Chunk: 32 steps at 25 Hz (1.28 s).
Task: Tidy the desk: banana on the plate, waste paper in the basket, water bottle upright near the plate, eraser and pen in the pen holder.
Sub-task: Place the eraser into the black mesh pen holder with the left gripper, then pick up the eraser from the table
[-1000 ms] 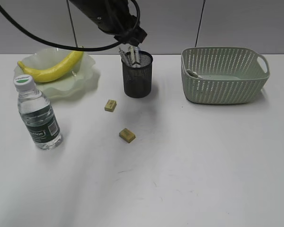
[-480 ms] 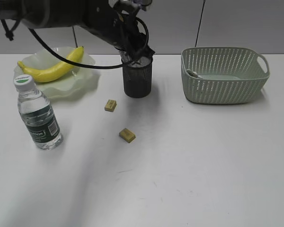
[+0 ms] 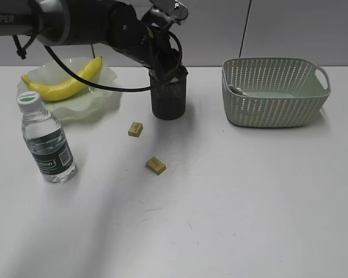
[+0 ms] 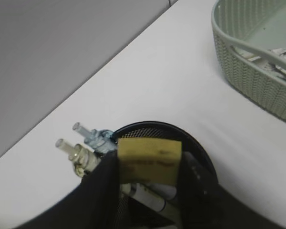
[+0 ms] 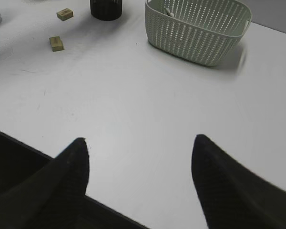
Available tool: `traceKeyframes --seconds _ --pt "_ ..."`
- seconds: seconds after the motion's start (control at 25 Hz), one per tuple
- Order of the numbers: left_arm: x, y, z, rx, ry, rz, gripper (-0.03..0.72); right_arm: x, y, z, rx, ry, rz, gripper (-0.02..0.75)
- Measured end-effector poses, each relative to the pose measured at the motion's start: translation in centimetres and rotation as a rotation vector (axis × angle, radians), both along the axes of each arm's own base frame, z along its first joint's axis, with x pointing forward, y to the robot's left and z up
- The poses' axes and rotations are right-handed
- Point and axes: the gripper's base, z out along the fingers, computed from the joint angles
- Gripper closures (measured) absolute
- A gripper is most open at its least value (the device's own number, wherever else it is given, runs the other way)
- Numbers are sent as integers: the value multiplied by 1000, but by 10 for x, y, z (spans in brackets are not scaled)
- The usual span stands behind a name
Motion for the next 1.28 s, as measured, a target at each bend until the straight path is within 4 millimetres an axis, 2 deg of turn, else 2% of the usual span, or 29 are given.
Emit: traceKeyframes --seconds 0.2,0.44,0.68,0.8,0.96,1.16,1.28 --pt "0 2 -1 45 -4 -14 407 0 0 0 0 0 0 205" --pt "0 2 -1 47 -4 -15 328 0 0 0 0 0 0 205" --pt "-3 3 14 35 -27 -15 319 0 0 0 0 0 0 205" --pt "-7 7 35 24 -46 -13 317 0 0 0 0 0 0 205" --pt "-24 16 79 2 -42 -4 317 0 0 0 0 0 0 205" --pt "-61 37 139 6 29 4 317 0 0 0 0 0 0 205" --pt "-93 54 176 -22 97 14 317 0 0 0 0 0 0 205"
